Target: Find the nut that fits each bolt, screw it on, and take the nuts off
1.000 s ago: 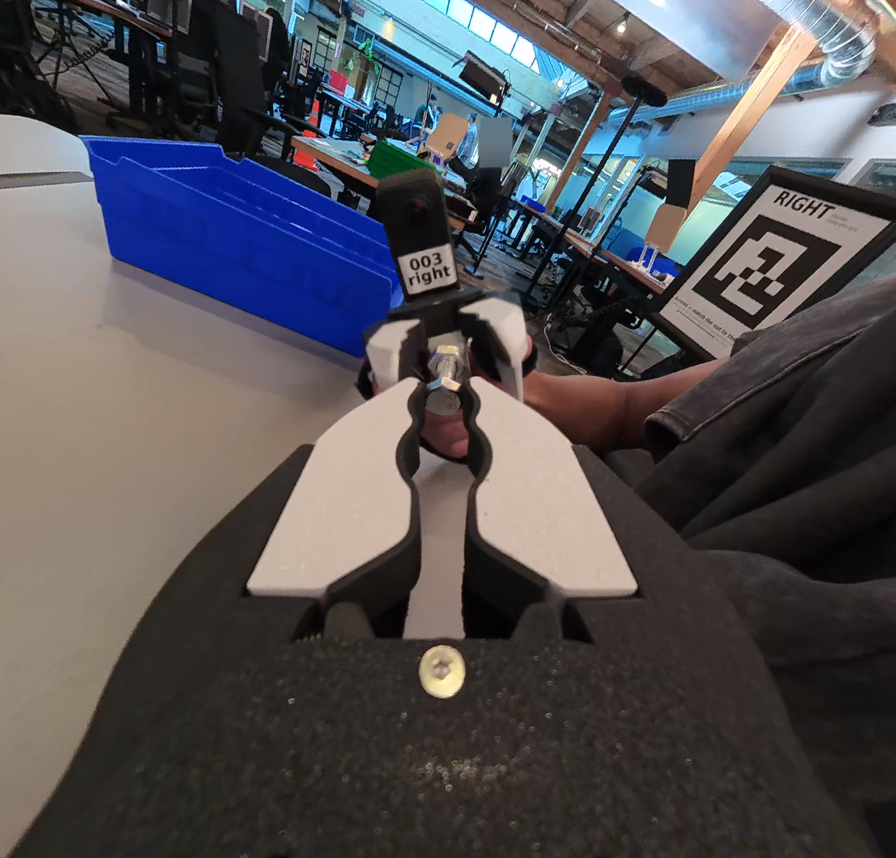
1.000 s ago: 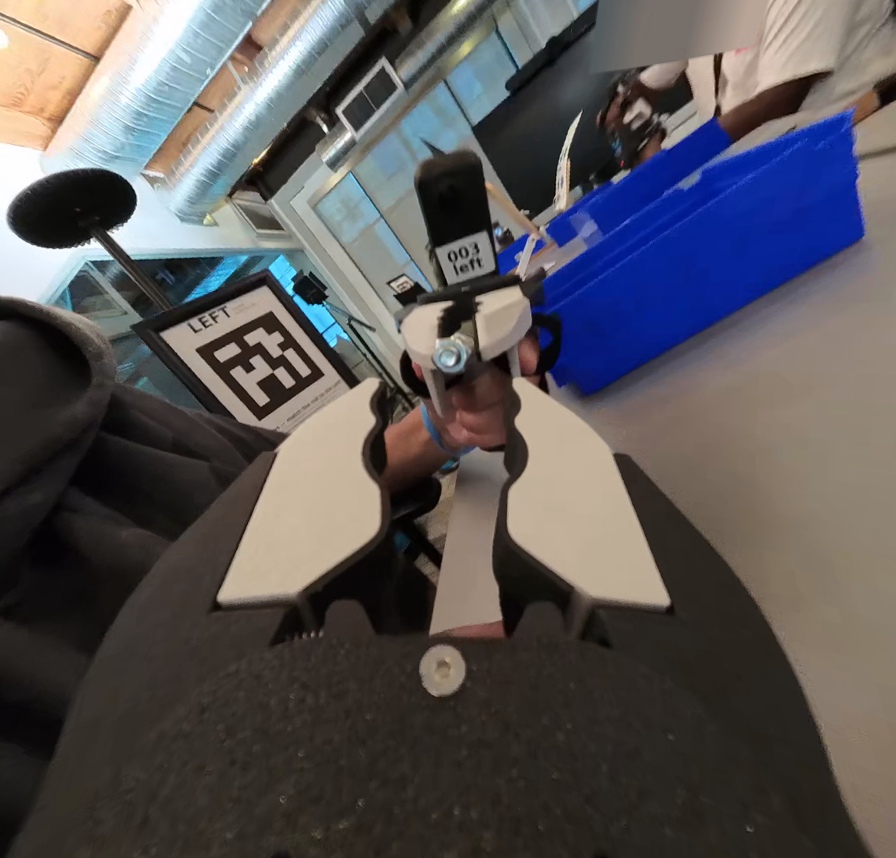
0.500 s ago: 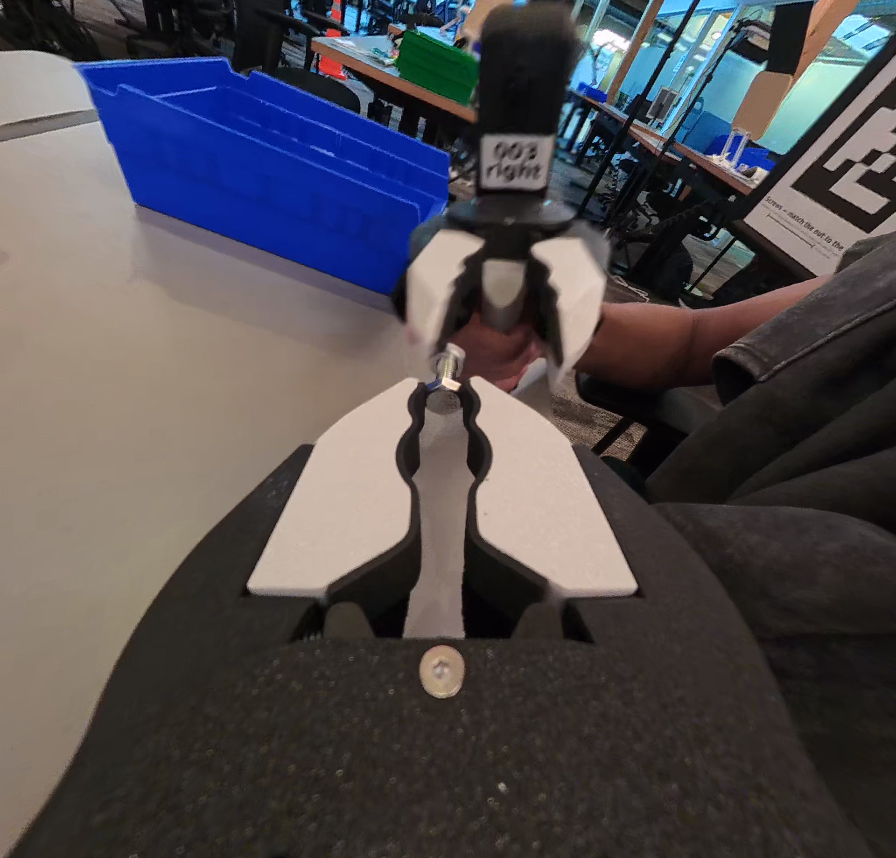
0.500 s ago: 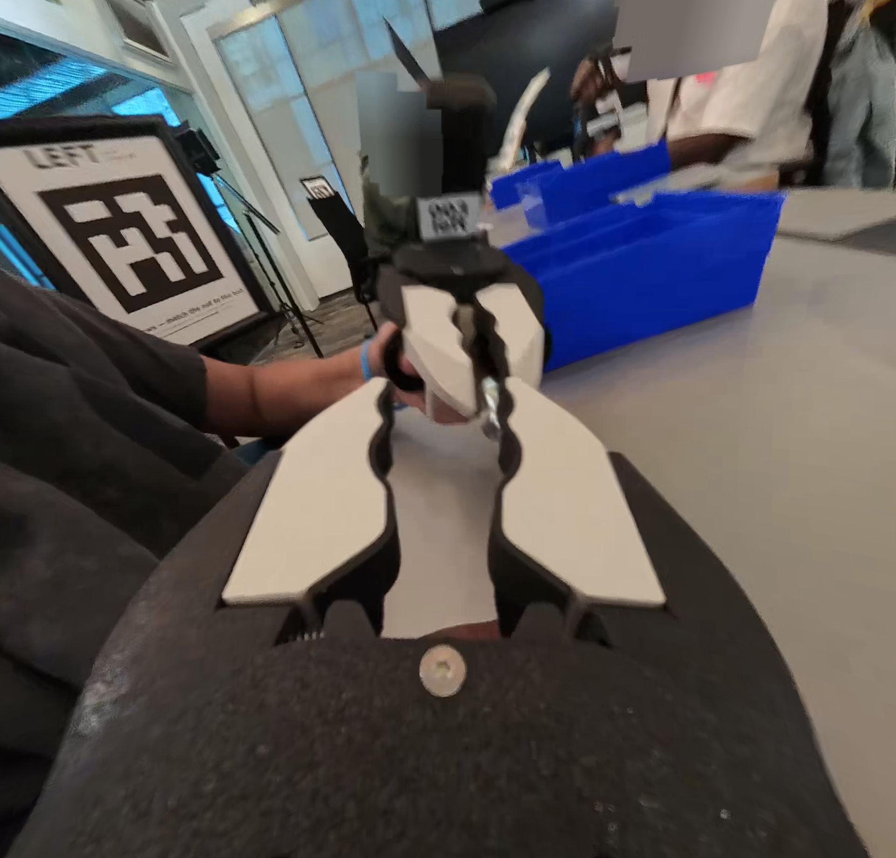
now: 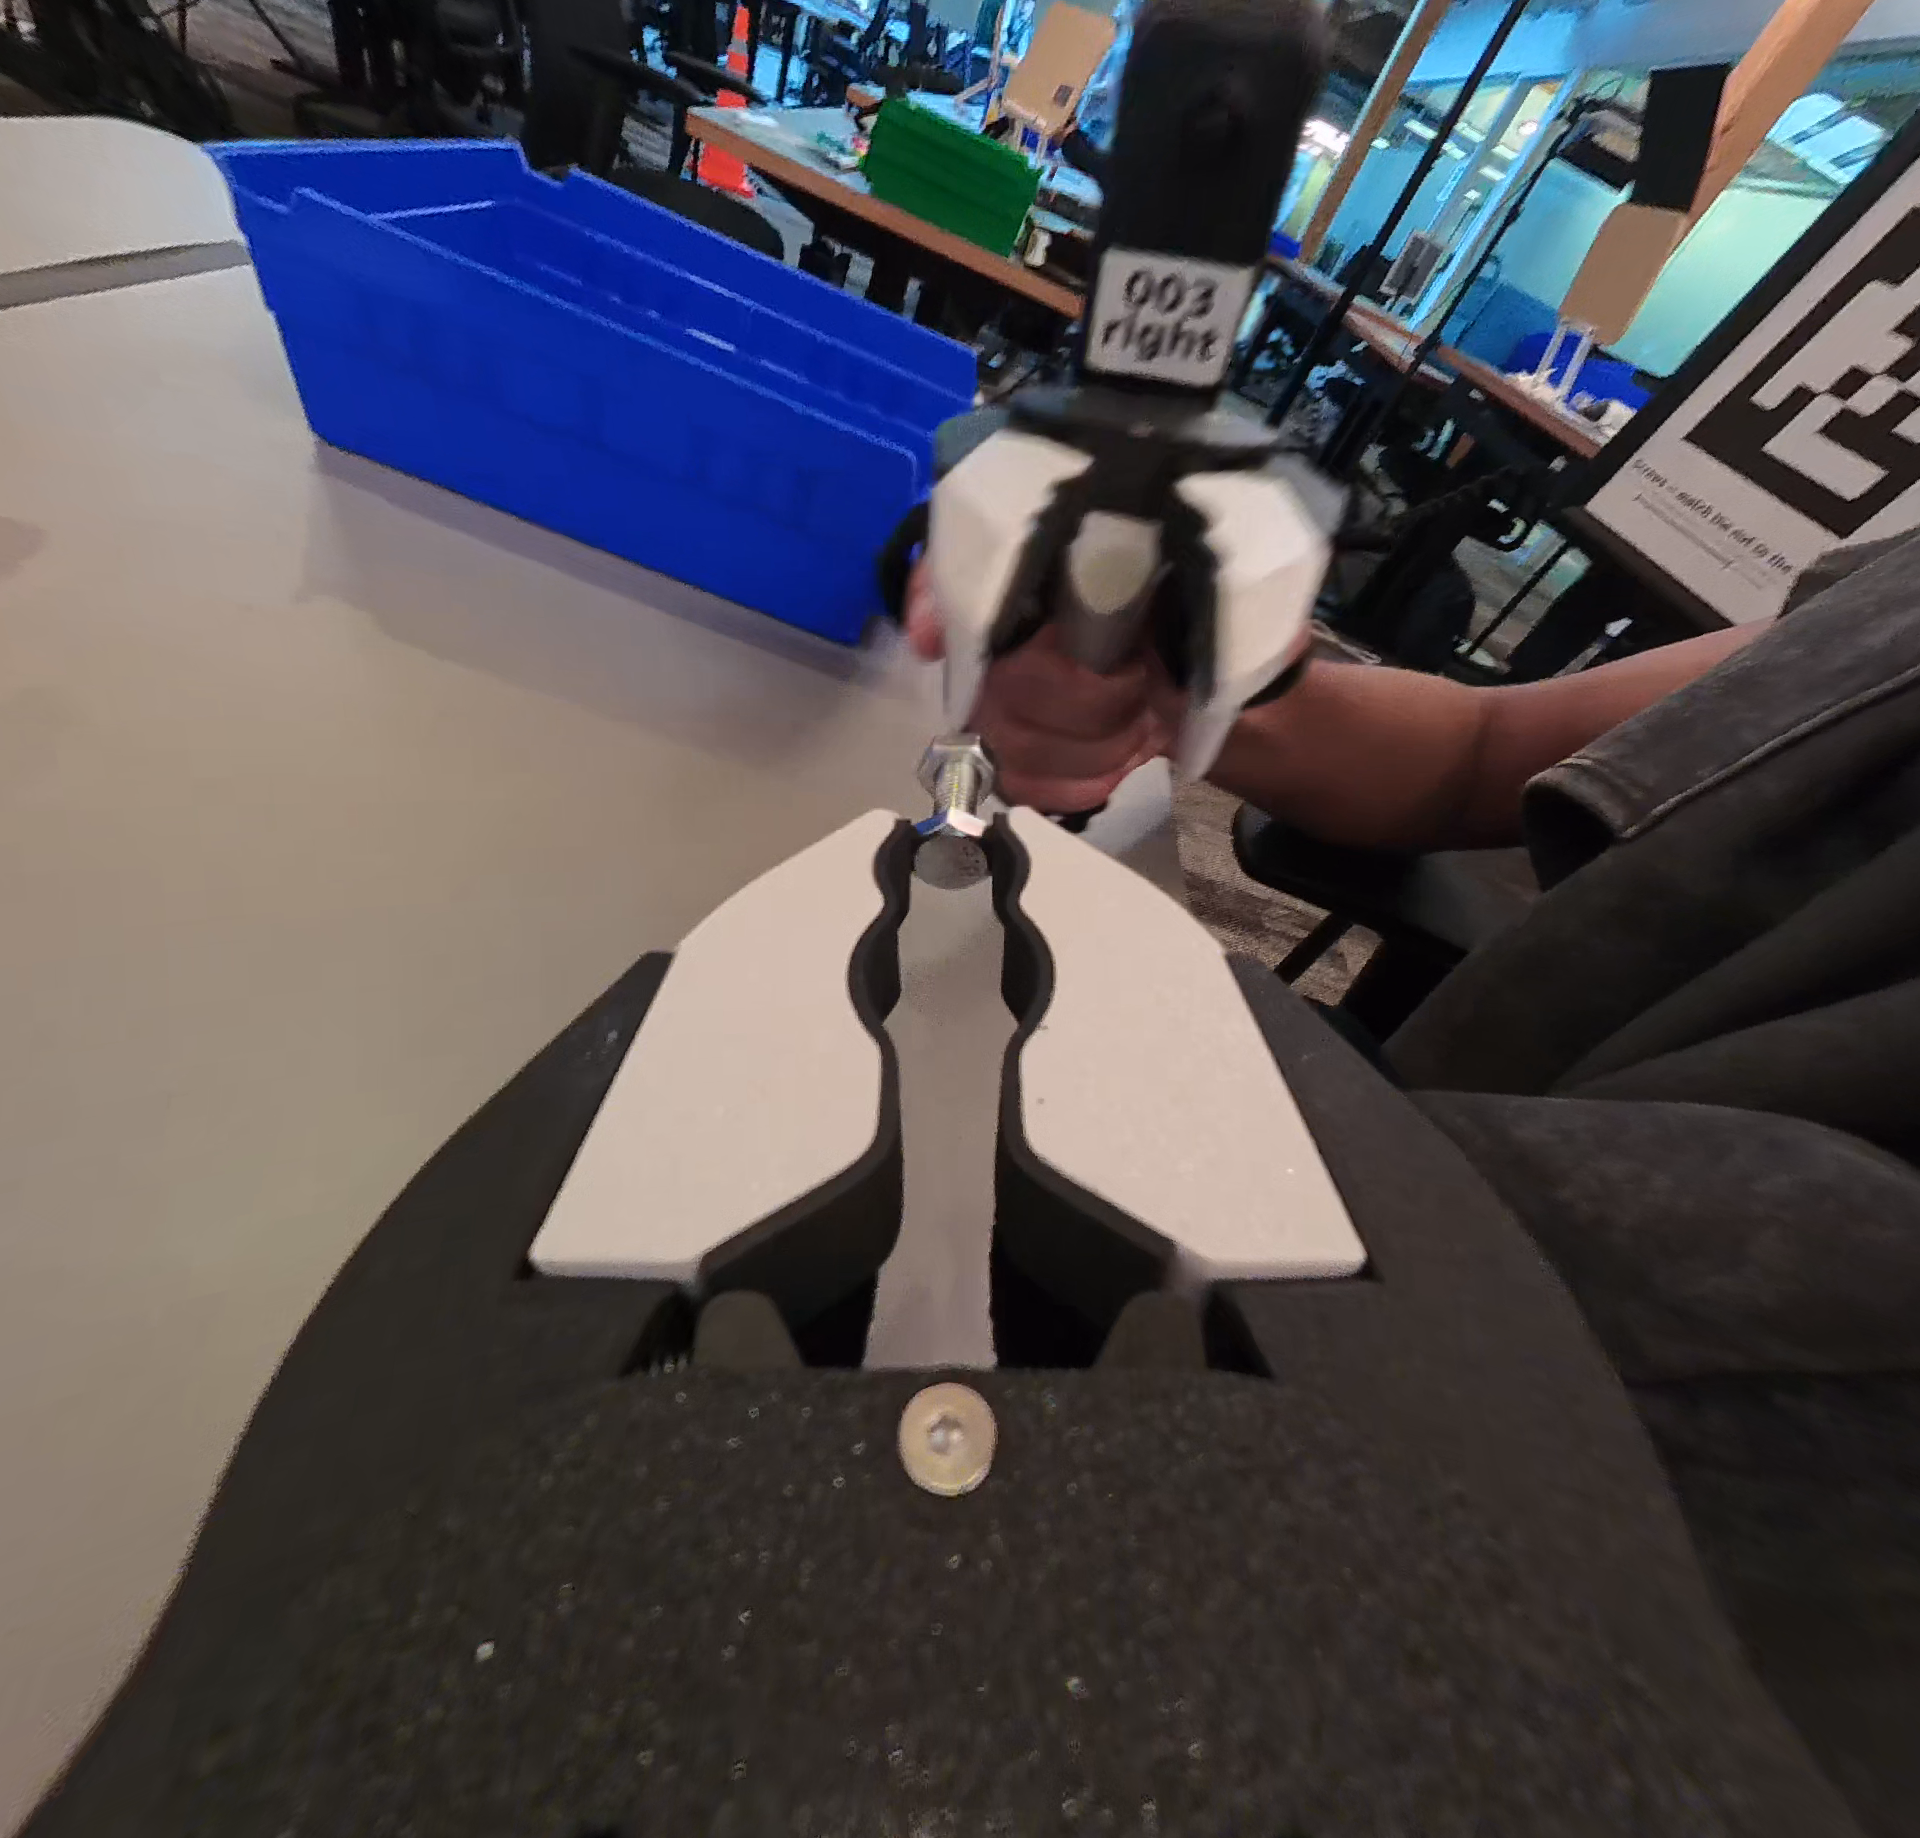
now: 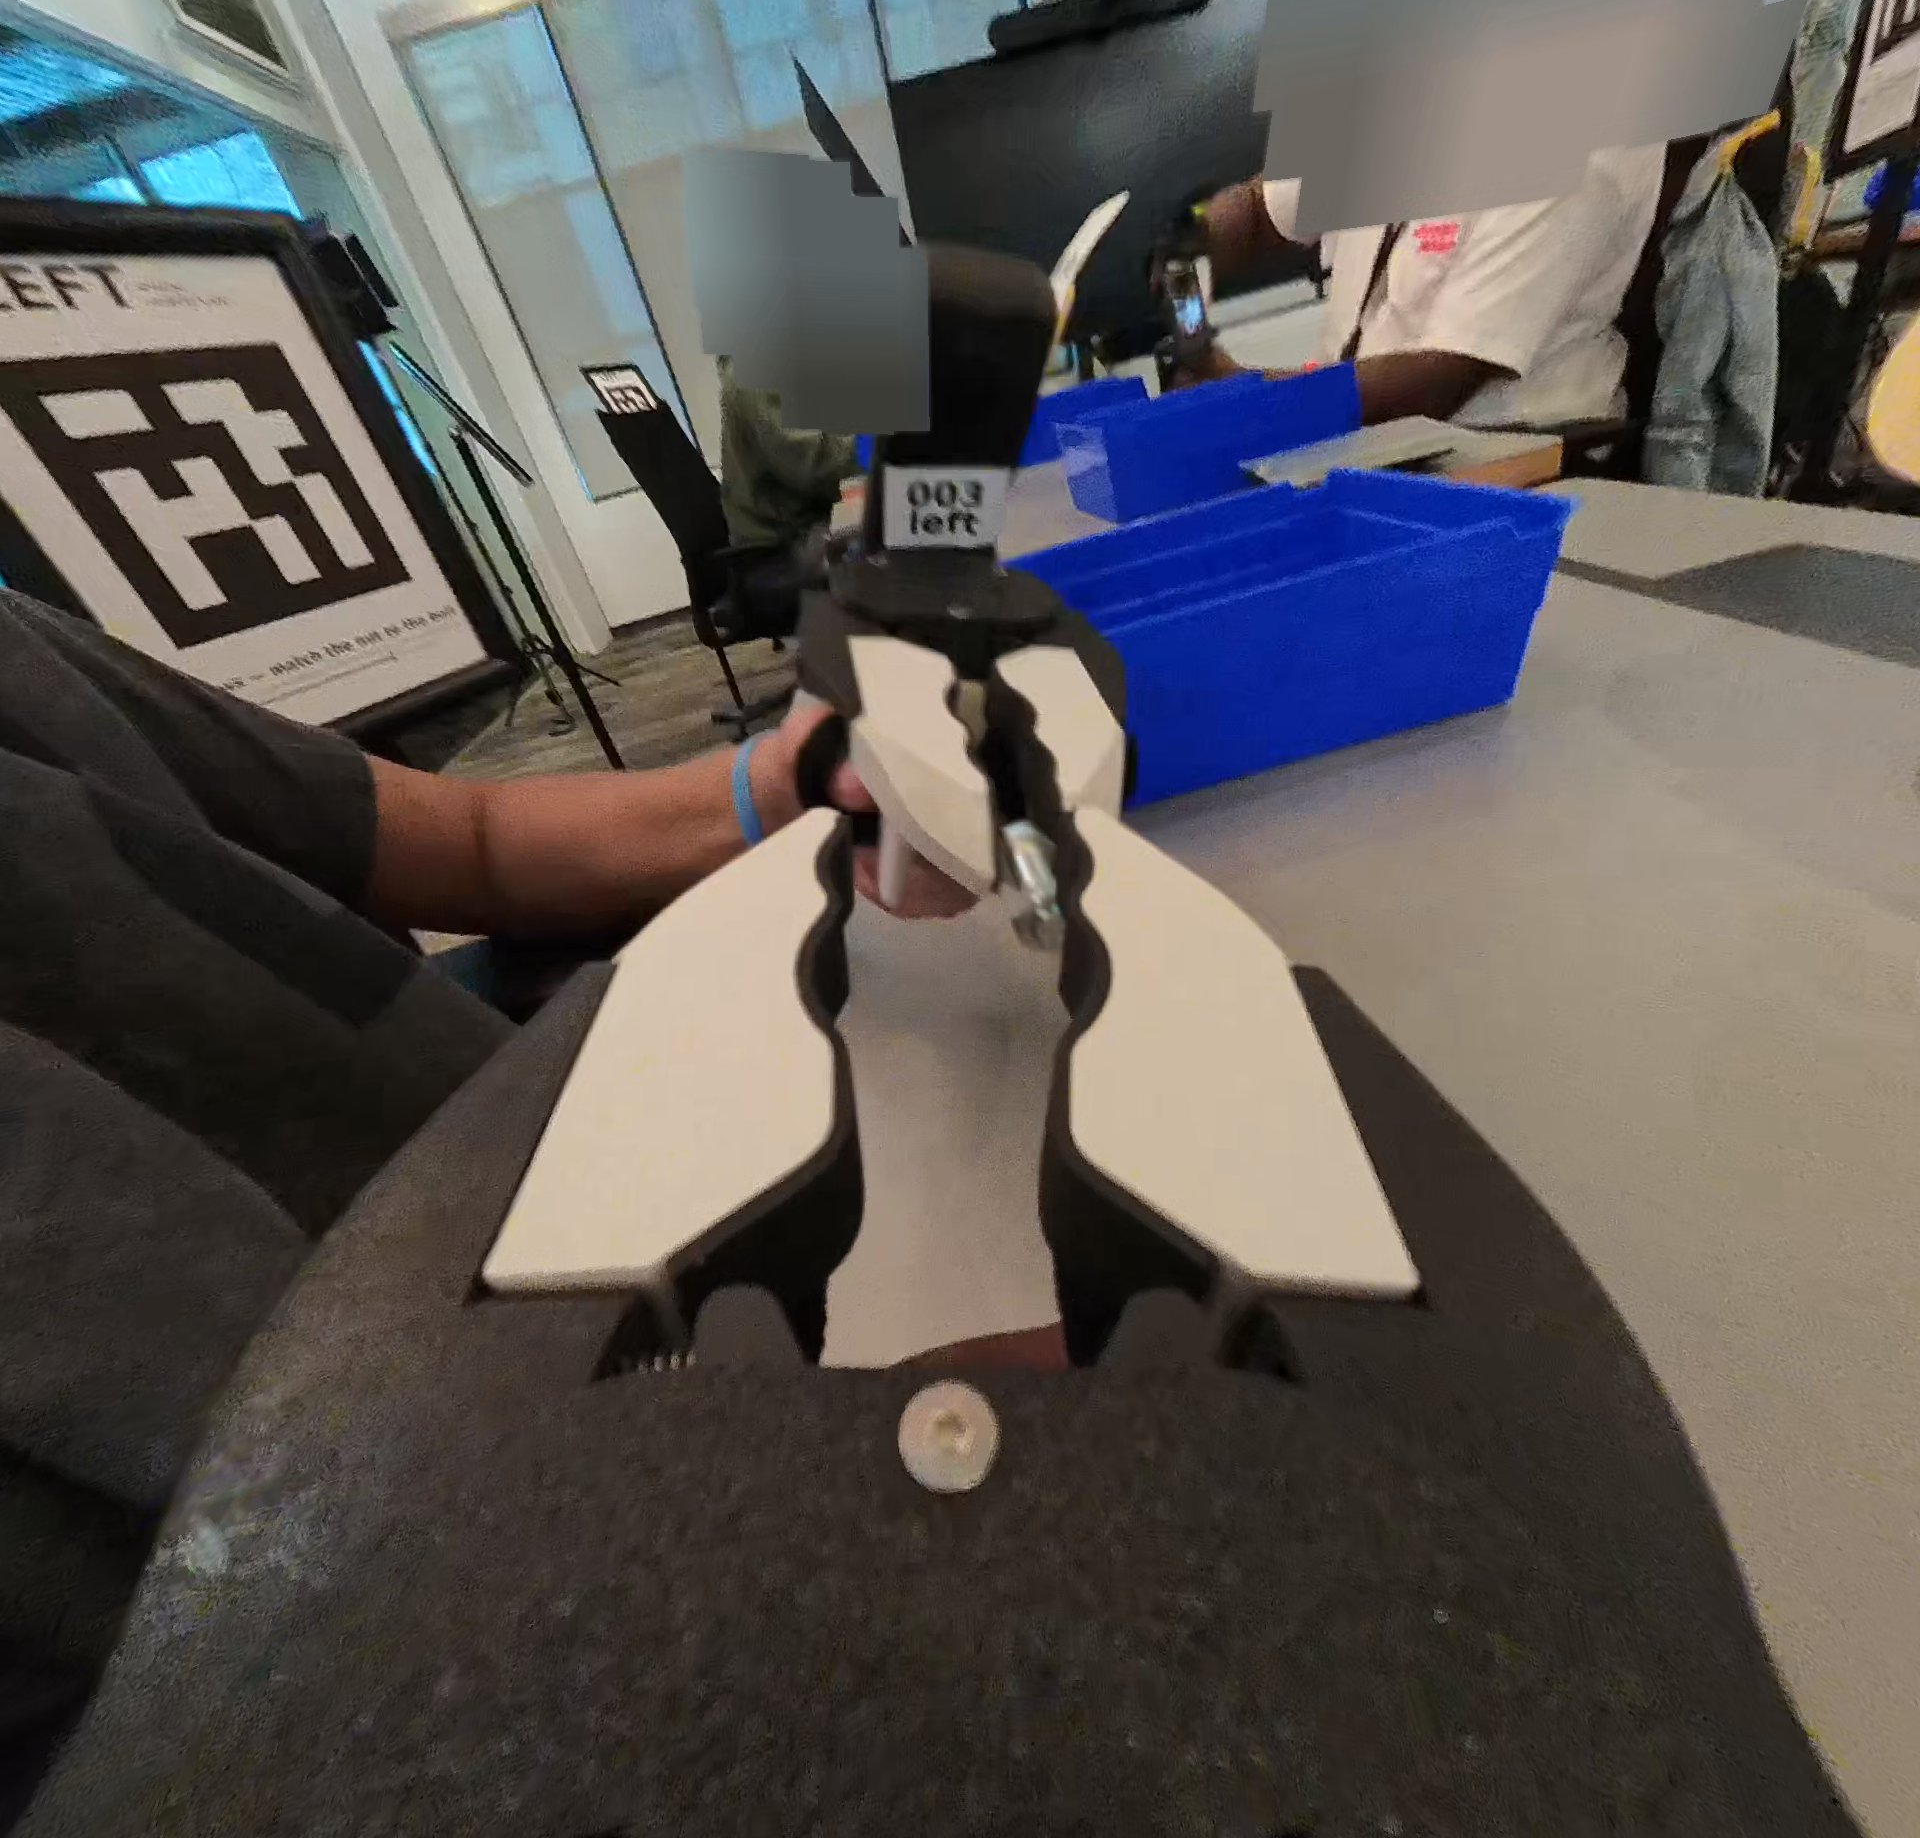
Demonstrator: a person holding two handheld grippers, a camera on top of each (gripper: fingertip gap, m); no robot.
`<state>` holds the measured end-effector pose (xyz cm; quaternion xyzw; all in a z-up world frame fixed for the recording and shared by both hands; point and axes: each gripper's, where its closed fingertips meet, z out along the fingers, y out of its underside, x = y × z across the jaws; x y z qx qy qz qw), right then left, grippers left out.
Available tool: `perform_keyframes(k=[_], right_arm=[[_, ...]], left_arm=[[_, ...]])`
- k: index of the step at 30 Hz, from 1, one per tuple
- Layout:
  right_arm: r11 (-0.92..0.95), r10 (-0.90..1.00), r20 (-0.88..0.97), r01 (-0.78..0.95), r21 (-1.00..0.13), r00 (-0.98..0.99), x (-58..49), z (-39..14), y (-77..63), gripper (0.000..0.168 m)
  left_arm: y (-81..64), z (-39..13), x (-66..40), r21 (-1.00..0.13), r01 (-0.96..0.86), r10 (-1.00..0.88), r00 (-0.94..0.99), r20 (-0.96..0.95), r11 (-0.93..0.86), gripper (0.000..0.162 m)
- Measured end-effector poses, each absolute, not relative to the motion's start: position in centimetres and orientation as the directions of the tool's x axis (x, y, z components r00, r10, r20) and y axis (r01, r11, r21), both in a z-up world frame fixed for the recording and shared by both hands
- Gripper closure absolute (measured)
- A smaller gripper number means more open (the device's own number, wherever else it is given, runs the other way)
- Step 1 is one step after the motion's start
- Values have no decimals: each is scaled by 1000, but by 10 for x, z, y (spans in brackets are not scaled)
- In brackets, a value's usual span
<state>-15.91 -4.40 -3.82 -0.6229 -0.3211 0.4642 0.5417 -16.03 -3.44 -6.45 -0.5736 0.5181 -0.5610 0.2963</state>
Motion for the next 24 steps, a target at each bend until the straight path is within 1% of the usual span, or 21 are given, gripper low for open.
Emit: perform_keyframes(k=[2, 4, 6, 7, 9, 12, 14, 15, 16, 17, 18, 20, 24], right_arm=[[-286, 882, -291, -71, -956, 370, -160, -63, -39, 129], [-326, 889, -335, -80, -942, 313, -168, -68, -44, 127], [-256, 906, -280, -115, -960, 319, -169, -49, -46, 126], [-215, 918, -245, -125, -968, 311, -168, -38, -49, 131], [-188, 909, -222, -128, -974, 353, -162, -31, -46, 131], [-261, 882, -275, -91, -961, 383, -156, -58, -38, 131], [-327, 880, -334, -79, -942, 338, -163, -70, -41, 128], [-324, 886, -333, -83, -943, 324, -166, -66, -43, 128], [-302, 893, -317, -98, -948, 319, -168, -58, -44, 122], [-265, 900, -286, -107, -958, 329, -168, -49, -44, 123], [-229, 908, -254, -114, -967, 332, -167, -41, -46, 130], [-201, 895, -230, -114, -973, 382, -159, -36, -40, 130], [-318, 870, -323, -77, -945, 372, -159, -68, -37, 128]], left_arm=[[-39, -60, -160, -929, -251, -928, -184, 323, -273, 148], [-41, -60, -160, -929, -262, -931, -189, 313, -260, 148], [-39, -66, -159, -927, -279, -936, -174, 304, -249, 148], [-37, -69, -159, -923, -292, -938, -160, 307, -252, 148], [-35, -70, -159, -921, -286, -934, -159, 319, -266, 148], [-35, -62, -161, -925, -254, -927, -178, 331, -282, 148], [-35, -60, -162, -929, -253, -931, -178, 320, -271, 148], [-35, -61, -162, -929, -255, -931, -178, 319, -270, 148], [-35, -62, -162, -927, -260, -929, -182, 323, -271, 148], [-35, -64, -162, -925, -264, -928, -181, 326, -273, 148], [-32, -67, -161, -922, -274, -932, -163, 323, -272, 148], [-32, -69, -161, -921, -278, -932, -162, 324, -272, 148], [-35, -59, -162, -930, -250, -930, -182, 319, -270, 148]])
